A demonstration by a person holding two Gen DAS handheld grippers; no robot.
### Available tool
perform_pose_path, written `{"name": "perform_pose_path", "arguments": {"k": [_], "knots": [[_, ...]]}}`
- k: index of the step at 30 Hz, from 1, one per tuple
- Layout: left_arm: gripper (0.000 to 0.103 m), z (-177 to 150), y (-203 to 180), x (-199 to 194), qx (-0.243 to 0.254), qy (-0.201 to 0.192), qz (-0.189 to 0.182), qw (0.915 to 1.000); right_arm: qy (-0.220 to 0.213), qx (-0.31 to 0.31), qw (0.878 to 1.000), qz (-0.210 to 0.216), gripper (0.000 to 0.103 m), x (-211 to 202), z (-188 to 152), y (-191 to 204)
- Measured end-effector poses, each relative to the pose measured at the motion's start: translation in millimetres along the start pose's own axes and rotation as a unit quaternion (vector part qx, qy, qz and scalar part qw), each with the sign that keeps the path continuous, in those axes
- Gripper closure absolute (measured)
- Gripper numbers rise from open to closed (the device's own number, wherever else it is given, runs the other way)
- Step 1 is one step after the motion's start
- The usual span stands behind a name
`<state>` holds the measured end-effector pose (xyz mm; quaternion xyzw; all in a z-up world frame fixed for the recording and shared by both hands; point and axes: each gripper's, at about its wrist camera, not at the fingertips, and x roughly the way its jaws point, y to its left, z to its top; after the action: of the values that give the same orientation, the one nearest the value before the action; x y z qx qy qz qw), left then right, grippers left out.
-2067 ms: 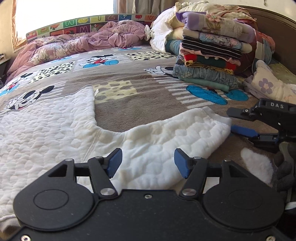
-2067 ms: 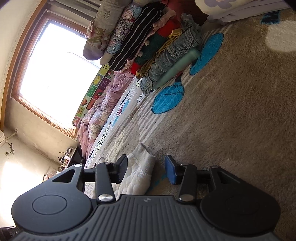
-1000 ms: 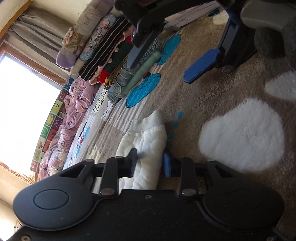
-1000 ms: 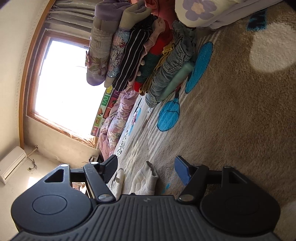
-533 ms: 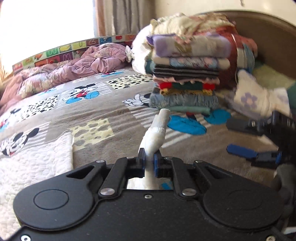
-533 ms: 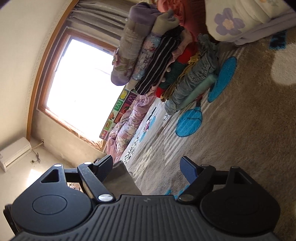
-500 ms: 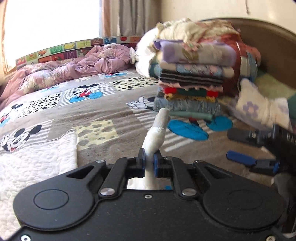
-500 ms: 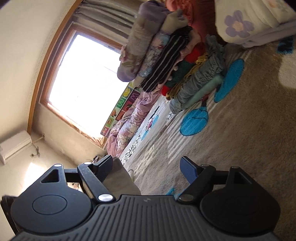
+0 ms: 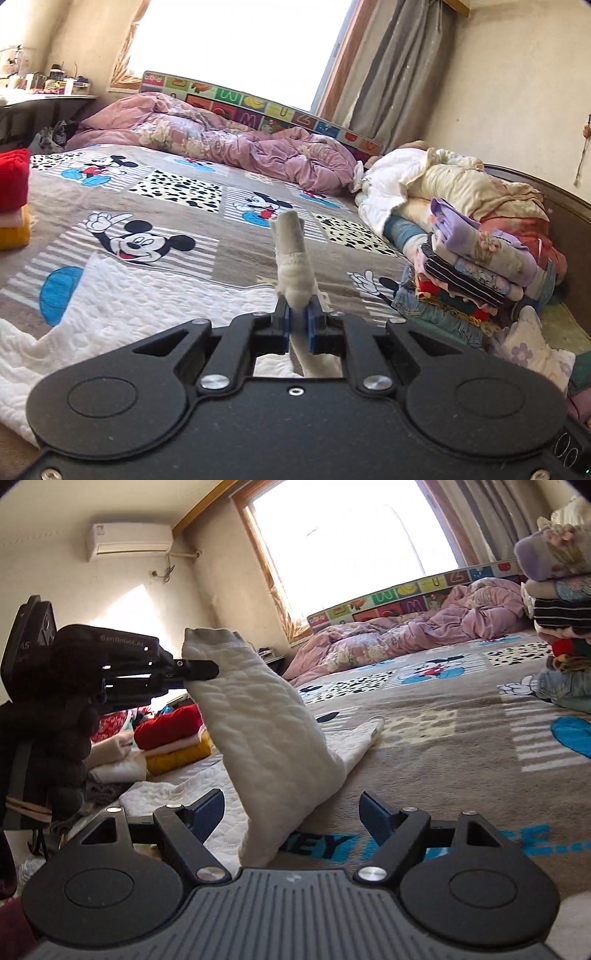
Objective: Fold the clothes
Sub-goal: 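Lift the sleeve with the left gripper and lay it across the garment body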
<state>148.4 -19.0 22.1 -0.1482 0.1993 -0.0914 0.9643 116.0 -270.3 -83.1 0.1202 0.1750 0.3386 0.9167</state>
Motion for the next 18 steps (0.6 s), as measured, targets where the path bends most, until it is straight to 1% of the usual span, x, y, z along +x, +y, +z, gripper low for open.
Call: {"name": "perform_pose_path", "arguments": {"k": [3, 8, 18], "knots": [[0.095, 1, 20, -10, -0.014, -0.006, 0.013, 0.9998, 0.014, -0.019, 1.0, 0.014, 0.023, 8, 0, 16], [0.095, 3, 43, -22, -0.028, -0.016, 0.026, 0.9991, 0.022, -0.046, 0.999, 0.015, 0.023, 15, -2, 35], [0.095, -1, 74, -39, -0.047, -0.026, 0.049, 0.9974, 0.04, -0.064, 0.997, 0.015, 0.023, 35, -8, 45]]}}
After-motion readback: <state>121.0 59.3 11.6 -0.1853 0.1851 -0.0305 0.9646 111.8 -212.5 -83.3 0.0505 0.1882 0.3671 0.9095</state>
